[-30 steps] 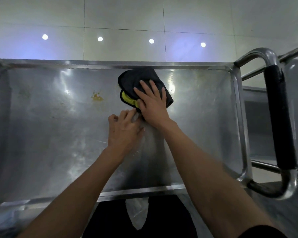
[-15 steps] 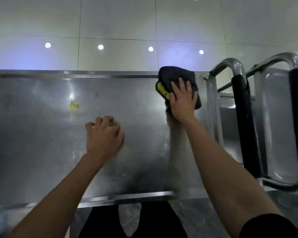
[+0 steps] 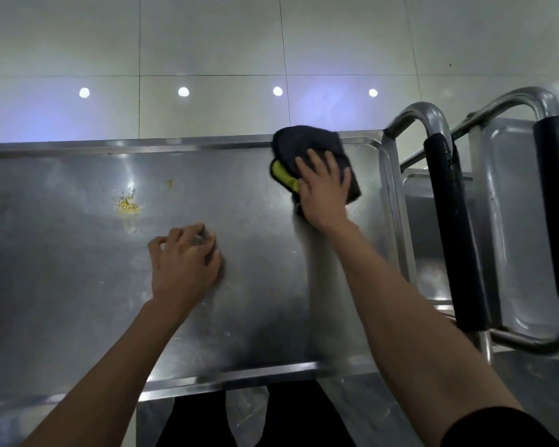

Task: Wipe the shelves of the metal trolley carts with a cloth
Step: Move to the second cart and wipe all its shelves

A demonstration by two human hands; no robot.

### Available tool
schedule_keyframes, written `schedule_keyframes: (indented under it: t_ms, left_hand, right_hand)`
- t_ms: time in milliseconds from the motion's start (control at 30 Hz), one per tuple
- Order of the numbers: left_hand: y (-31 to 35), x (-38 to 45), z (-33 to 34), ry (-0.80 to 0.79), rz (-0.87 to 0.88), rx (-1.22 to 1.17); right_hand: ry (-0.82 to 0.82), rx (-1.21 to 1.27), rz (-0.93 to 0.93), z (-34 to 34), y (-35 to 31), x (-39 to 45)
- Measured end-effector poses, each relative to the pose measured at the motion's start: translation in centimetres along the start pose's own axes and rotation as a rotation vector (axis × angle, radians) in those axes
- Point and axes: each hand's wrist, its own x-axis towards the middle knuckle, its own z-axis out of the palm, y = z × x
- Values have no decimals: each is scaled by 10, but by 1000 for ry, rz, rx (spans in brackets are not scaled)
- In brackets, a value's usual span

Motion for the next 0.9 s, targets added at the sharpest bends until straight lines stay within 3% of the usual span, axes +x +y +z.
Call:
schedule_keyframes:
  t_ms: [200,367,533,767,900]
  left_hand:
    - [-5,-4,-1,8,26,-7]
    - [-9,-5,0,-25,40,17]
    - [0,1,-3,-72,43,66]
    - [6,3,4,6,54,55]
    - [12,6,4,-2,53,44]
  right_hand:
    - [-95,8,-267,39,-103,-8]
    - [-109,-20,-340,44,-115,-5]
    - [-66,-13,-241,21,-67,6]
    - [36,9,126,-25,87,13]
    - [77,12,157,-22,104,4]
